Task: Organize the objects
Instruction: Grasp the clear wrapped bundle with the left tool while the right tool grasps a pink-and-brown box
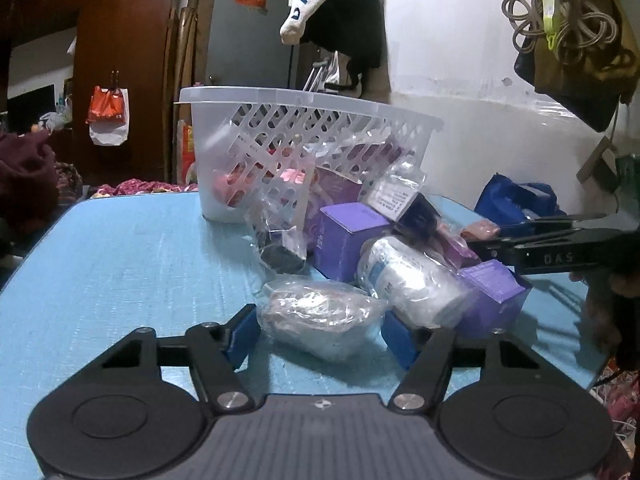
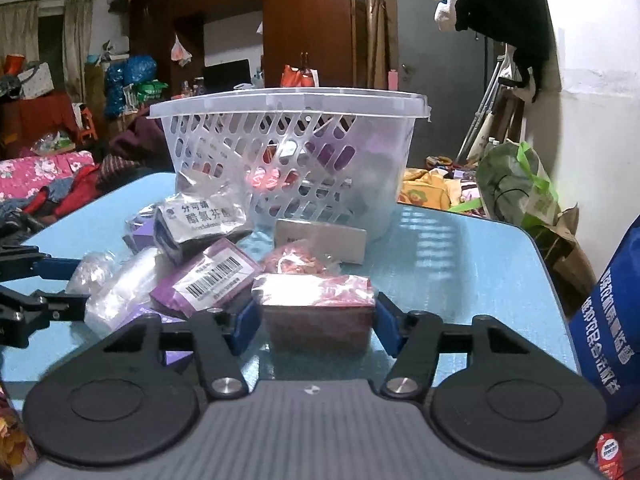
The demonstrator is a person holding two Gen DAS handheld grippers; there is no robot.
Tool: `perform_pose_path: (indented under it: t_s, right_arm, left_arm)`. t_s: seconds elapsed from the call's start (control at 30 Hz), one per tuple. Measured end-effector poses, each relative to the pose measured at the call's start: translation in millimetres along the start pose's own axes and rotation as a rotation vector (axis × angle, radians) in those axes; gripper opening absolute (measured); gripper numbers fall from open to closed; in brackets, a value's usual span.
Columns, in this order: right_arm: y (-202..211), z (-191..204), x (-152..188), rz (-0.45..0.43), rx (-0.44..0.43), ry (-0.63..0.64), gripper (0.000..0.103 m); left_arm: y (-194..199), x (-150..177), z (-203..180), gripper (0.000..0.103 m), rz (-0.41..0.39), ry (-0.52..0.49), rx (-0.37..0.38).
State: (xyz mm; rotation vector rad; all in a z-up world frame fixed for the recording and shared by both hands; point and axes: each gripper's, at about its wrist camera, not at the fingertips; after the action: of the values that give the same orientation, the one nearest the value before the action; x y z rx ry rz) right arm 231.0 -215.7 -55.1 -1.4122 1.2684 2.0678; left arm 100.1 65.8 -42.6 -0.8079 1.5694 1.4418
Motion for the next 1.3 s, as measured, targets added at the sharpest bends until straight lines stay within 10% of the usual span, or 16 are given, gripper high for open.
perform_pose_path:
  t_s: [1.3]
  right_arm:
    - [37,-20,9,-0.255,-0.120,-0.118,0.061]
  left_arm:
    - [32,15,5,0.066,-0.294,0.015,0.028]
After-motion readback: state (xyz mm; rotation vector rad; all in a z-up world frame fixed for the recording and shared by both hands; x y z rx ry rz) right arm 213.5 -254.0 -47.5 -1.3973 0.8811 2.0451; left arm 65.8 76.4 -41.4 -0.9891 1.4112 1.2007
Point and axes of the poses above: each gripper's, at about its wrist camera, not at the fingertips, and y roughly against the way its jaws point, z to its left, x to its underside, and after that the axes turned 7 degrees about -y, right-handed
